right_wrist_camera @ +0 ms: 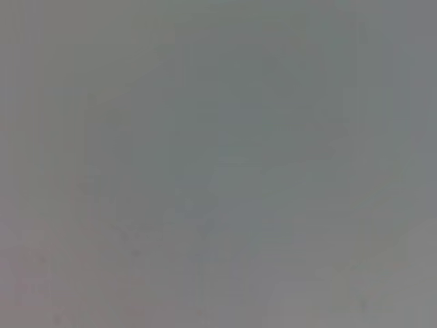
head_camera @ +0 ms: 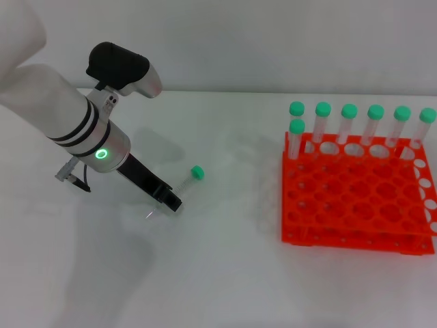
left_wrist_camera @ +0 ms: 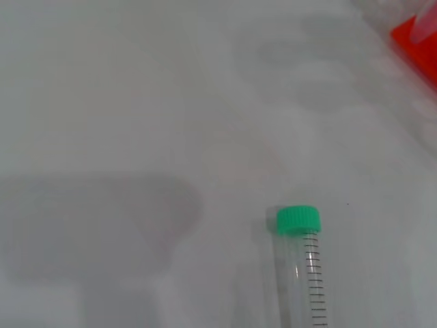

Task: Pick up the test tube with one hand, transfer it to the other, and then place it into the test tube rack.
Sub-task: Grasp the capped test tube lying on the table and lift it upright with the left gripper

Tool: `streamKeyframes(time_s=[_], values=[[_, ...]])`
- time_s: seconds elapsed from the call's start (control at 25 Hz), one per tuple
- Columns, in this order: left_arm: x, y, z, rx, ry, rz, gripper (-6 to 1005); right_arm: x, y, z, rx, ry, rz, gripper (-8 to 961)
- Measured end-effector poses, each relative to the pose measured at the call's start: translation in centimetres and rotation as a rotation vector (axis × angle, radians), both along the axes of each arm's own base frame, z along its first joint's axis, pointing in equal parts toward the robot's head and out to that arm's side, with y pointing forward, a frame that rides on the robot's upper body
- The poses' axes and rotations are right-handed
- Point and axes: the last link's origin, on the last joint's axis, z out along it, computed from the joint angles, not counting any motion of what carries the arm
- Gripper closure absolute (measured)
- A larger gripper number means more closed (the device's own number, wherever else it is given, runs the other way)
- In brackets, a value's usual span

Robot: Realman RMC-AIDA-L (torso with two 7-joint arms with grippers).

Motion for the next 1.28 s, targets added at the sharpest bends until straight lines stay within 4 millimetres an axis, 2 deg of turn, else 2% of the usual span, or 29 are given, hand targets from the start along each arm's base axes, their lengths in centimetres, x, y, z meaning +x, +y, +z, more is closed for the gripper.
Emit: streamKeyframes(time_s=[0.64, 0.88, 1.28], values=[[0.04, 0.04, -0.09, 0.001, 0.010, 0.004, 499, 0.19, -0.11, 0.15, 0.002, -0.002, -0.004, 112], [-0.07, -0.11, -0.40, -0.010, 0.022, 0.004, 692, 0.17, -0.10, 0.15, 0.002, -0.001, -0.003, 112], [-0.37, -0.12, -0.40, 0.001, 0.027, 0.014, 715, 0.23, -0.19, 0.18, 0.004, -0.001, -0.004, 111]])
